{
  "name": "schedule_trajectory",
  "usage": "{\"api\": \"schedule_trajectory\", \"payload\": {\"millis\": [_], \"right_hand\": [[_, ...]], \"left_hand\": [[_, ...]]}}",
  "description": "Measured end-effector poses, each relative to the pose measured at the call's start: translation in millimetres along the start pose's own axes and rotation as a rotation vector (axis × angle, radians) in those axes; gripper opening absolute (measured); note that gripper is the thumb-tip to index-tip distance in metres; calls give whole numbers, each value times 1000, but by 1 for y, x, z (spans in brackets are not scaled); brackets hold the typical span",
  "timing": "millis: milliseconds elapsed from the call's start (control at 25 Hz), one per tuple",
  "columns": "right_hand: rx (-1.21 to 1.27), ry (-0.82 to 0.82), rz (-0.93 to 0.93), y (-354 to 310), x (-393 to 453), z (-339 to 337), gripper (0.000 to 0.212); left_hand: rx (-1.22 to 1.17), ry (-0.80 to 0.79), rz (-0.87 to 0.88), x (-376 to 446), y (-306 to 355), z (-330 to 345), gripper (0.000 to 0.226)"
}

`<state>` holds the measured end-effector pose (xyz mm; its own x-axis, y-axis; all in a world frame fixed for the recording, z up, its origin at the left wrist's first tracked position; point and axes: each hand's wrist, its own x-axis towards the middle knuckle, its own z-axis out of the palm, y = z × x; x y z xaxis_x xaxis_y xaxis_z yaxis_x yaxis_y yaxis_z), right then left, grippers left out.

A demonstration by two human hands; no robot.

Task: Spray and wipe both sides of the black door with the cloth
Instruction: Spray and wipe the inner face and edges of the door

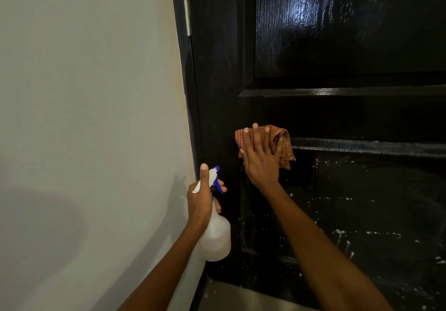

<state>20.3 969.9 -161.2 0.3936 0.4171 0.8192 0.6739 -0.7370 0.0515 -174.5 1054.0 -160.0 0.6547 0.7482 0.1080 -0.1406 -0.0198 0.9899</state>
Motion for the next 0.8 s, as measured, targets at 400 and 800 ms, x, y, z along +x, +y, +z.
{"api": "schedule_trajectory", "payload": {"millis": [400,800], "right_hand": [[-101,-377,-426,40,-122,39,96],[-35,-3,-36,22,23,-32,76]], "left_hand": [[4,-39,-28,-21,-5,-8,71],[-4,-63,26,-25,16,-2,76]]}}
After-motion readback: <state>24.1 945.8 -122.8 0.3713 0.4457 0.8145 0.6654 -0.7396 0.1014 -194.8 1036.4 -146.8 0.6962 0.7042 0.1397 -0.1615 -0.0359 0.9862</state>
